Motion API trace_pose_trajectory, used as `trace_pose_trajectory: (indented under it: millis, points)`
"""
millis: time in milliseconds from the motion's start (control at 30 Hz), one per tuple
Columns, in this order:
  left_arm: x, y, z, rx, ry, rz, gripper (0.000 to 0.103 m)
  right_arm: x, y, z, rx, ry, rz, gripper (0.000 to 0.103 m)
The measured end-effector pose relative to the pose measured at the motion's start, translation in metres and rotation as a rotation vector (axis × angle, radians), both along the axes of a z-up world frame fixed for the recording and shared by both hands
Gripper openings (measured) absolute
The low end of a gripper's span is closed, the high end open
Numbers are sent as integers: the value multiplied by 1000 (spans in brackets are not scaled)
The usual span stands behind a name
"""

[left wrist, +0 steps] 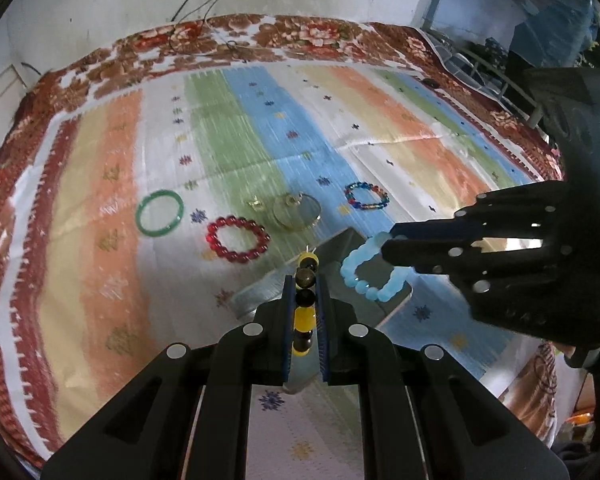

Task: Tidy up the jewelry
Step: 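Carry the yellow-black bracelet into the silver tin with the left gripper and release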

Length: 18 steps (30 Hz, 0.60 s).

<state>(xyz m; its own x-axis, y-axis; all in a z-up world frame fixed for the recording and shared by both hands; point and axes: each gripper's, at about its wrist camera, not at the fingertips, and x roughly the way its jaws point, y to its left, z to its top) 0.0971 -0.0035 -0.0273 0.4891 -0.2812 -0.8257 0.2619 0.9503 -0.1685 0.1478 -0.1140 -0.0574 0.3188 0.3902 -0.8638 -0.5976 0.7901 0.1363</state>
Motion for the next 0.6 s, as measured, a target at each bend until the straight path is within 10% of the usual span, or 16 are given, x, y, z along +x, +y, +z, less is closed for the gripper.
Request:
trace_pose_trajectory:
  millis: [267,400,600]
  points:
    - [-3,-8,-10,-1,25,-8,10,0,0,-8,-2,18,2,13]
    - [-4,-10,-8,22,11,-12,49,4,-3,-9,-11,24,-17,38]
    - [0,1,-8,56,2,25,59,6,-8,-5,-30,-12,-39,46]
